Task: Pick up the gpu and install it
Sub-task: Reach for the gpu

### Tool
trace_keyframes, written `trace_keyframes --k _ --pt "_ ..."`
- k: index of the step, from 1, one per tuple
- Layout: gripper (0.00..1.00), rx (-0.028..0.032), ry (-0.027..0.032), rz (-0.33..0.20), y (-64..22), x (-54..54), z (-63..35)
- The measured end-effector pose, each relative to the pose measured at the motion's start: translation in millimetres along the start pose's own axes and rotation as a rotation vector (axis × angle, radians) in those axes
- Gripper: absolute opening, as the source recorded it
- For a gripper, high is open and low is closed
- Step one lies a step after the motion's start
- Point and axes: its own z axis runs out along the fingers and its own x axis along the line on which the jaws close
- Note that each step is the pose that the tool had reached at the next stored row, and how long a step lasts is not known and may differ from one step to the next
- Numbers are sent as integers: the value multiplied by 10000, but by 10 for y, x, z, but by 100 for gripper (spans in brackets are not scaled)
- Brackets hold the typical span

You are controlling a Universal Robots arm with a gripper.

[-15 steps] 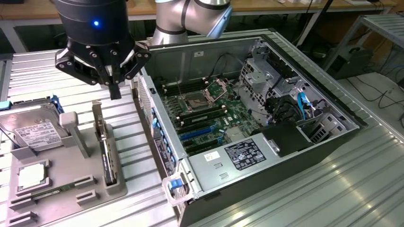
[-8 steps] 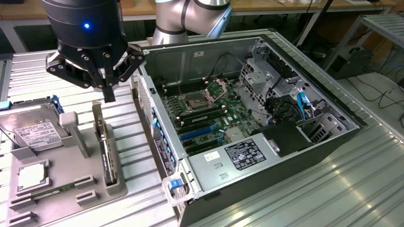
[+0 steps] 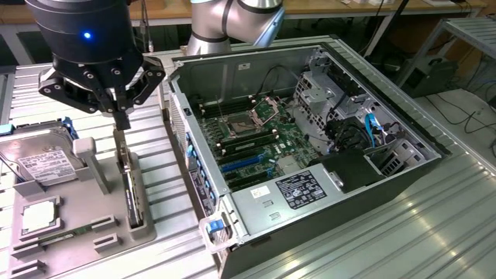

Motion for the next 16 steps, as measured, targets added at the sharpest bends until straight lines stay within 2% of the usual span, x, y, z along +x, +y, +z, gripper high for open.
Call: trace_keyframes --k 6,13,16 --pt "11 -4 6 -130 -40 113 -3" --pt "11 -4 9 -191 -66 322 -9" --pt "11 -5 9 -199 -66 333 -9"
